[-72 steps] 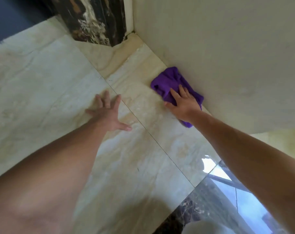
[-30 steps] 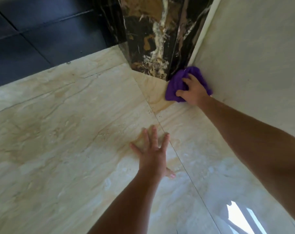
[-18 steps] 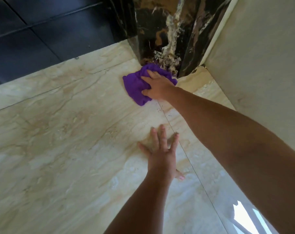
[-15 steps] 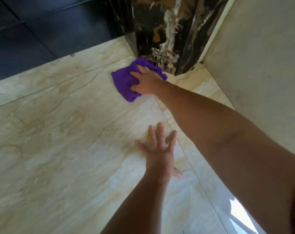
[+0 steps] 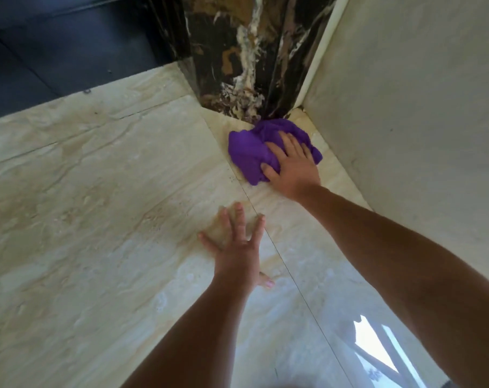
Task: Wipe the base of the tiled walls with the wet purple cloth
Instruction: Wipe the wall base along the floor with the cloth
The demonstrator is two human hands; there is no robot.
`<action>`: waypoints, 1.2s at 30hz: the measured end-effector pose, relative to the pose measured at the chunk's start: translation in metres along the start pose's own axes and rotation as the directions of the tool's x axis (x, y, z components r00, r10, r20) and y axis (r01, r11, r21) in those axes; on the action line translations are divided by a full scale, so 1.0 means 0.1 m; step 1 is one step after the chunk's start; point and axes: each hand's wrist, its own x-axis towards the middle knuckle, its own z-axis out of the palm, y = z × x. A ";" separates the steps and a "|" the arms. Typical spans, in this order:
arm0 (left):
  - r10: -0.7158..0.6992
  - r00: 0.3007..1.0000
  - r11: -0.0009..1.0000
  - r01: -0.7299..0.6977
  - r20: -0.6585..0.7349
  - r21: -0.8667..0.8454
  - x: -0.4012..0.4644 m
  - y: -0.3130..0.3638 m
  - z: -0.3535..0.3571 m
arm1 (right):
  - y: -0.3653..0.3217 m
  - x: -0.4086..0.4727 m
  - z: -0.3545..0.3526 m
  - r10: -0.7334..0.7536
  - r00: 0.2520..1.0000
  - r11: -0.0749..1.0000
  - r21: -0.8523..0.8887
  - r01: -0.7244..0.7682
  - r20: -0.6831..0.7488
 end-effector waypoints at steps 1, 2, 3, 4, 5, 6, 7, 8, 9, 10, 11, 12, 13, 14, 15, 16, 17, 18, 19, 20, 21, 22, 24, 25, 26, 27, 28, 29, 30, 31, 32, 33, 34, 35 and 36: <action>0.002 1.000 1.000 -0.002 0.006 0.003 0.00 0.00 -0.02 | 0.16 -0.06 -0.04 0.068 0.998 0.998 0.007 -0.068 -0.010; 0.004 1.000 1.000 -0.005 0.008 0.006 0.00 0.01 -0.02 | 0.31 -0.12 -0.07 0.119 0.993 0.993 0.008 -0.118 -0.022; 0.005 1.000 1.000 -0.005 0.014 0.003 0.00 0.00 -0.04 | 0.43 -0.16 -0.10 0.139 0.990 0.990 0.002 -0.139 -0.015; 0.003 1.000 1.000 -0.003 0.025 -0.005 -0.01 0.01 -0.03 | 0.53 -0.16 -0.12 0.141 0.990 0.990 -0.018 -0.141 0.015; 0.004 1.000 1.000 -0.004 0.023 -0.006 0.00 0.01 -0.04 | 0.55 -0.08 -0.16 0.140 0.989 0.990 -0.034 -0.139 0.053; 0.003 1.000 1.000 -0.003 0.019 -0.006 0.00 0.01 -0.04 | 0.51 0.06 -0.21 0.142 0.986 0.990 -0.036 -0.139 0.091; 0.004 1.000 1.000 -0.004 0.021 -0.007 -0.01 0.01 -0.03 | 0.42 0.22 -0.26 0.158 0.979 0.987 -0.023 -0.157 0.127; 0.007 1.000 1.000 -0.007 0.016 -0.014 -0.01 0.02 -0.02 | 0.33 0.39 -0.31 0.175 0.972 0.984 -0.003 -0.176 0.158; 0.007 1.000 1.000 -0.007 0.006 -0.015 0.00 0.00 0.00 | 0.25 0.56 -0.34 0.182 0.969 0.982 0.023 -0.188 0.170; 0.006 1.000 1.000 -0.006 -0.001 -0.009 0.02 -0.02 0.02 | 0.20 0.67 -0.34 0.187 0.969 0.979 0.052 -0.197 0.163; 0.004 1.000 1.000 -0.004 0.001 -0.008 0.03 -0.04 0.03 | 0.18 0.72 -0.34 0.185 0.971 0.978 0.068 -0.197 0.150; 0.002 1.000 1.000 -0.002 0.007 -0.014 0.04 -0.03 0.04 | 0.20 0.70 -0.31 0.182 0.973 0.980 0.061 -0.192 0.140; 0.003 1.000 1.000 -0.003 0.008 -0.016 0.04 -0.04 0.05 | 0.24 0.64 -0.28 0.173 0.976 0.983 0.037 -0.179 0.129; 0.004 1.000 1.000 -0.004 0.003 -0.005 0.05 -0.06 0.05 | 0.29 0.56 -0.25 0.166 0.979 0.986 0.011 -0.169 0.120; 0.000 1.000 1.000 0.000 0.003 0.009 0.05 -0.08 0.04 | 0.31 0.47 -0.24 0.165 0.979 0.986 0.005 -0.167 0.119; -0.006 1.000 1.000 0.006 0.012 0.020 0.04 -0.10 0.04 | 0.32 0.35 -0.21 0.164 0.979 0.986 0.008 -0.167 0.123; -0.005 1.000 1.000 0.005 0.018 0.023 0.04 -0.10 0.04 | 0.32 0.19 -0.17 0.169 0.979 0.985 0.012 -0.172 0.115; 0.004 1.000 1.000 -0.004 0.014 0.019 0.04 -0.08 0.04 | 0.36 0.01 -0.15 0.179 0.979 0.983 0.008 -0.181 0.093; 0.008 1.000 1.000 -0.008 0.017 0.019 0.04 -0.07 0.04 | 0.38 -0.18 -0.10 0.191 0.978 0.981 0.010 -0.193 0.083; 0.006 1.000 1.000 -0.007 0.024 0.016 0.01 -0.05 0.02 | 0.42 -0.41 -0.09 0.202 0.976 0.979 0.014 -0.203 0.086; 0.001 1.000 1.000 -0.001 0.031 0.017 0.00 -0.03 0.00 | 0.47 -0.62 -0.09 0.210 0.973 0.977 0.019 -0.212 0.092; -0.009 0.999 1.000 0.008 0.043 0.029 -0.02 -0.03 -0.03 | 0.53 -0.83 -0.08 0.222 0.970 0.974 0.031 -0.225 0.099; -0.027 0.998 0.998 0.024 0.056 0.055 -0.03 -0.02 -0.09 | 0.65 -1.26 -0.10 0.250 0.963 0.965 0.057 -0.256 0.099; -0.039 0.998 0.998 0.036 0.058 0.061 -0.04 -0.03 -0.10 | 0.69 -1.47 -0.10 0.259 0.960 0.961 0.067 -0.267 0.106; -0.051 0.997 0.997 0.047 0.057 0.068 -0.04 -0.06 -0.13 | 0.69 -1.65 -0.09 0.265 0.958 0.959 0.073 -0.274 0.110; -0.056 0.997 0.996 0.052 0.060 0.070 -0.03 -0.06 -0.12 | 0.73 -1.85 -0.08 0.279 0.954 0.956 0.067 -0.287 0.113; -0.060 0.996 0.996 0.056 0.067 0.068 -0.02 -0.05 -0.13 | 0.76 -2.05 -0.06 0.299 0.946 0.950 0.060 -0.308 0.123; -0.061 0.995 0.996 0.055 0.081 0.074 -0.04 -0.03 -0.13 | 0.81 -2.28 -0.04 0.324 0.936 0.941 0.058 -0.335 0.139; -0.066 0.994 0.994 0.059 0.089 0.087 -0.07 -0.02 -0.14 | 0.86 -2.49 -0.04 0.345 0.926 0.932 0.058 -0.358 0.155; -0.079 0.993 0.992 0.069 0.093 0.103 -0.11 -0.01 -0.15 | 0.92 -2.71 -0.04 0.362 0.917 0.925 0.059 -0.376 0.167; -0.100 0.990 0.990 0.089 0.096 0.112 -0.13 -0.01 -0.16 | 0.97 -2.91 -0.03 0.372 0.911 0.920 0.057 -0.387 0.175; -0.124 0.989 0.986 0.113 0.084 0.124 -0.17 0.02 -0.15 | 1.04 -3.13 -0.01 0.379 0.908 0.917 0.058 -0.394 0.177; -0.148 0.988 0.978 0.139 0.050 0.152 -0.23 0.08 -0.11 | 1.11 -3.36 0.00 0.387 0.906 0.914 0.061 -0.402 0.173; -0.164 0.986 0.967 0.160 0.005 0.196 -0.28 0.17 -0.08 | 1.18 -3.55 0.02 0.401 0.901 0.908 0.062 -0.415 0.164; -0.177 0.984 0.950 0.179 -0.030 0.256 -0.38 0.27 -0.04 | 1.24 -3.73 0.02 0.406 0.900 0.906 0.060 -0.420 0.159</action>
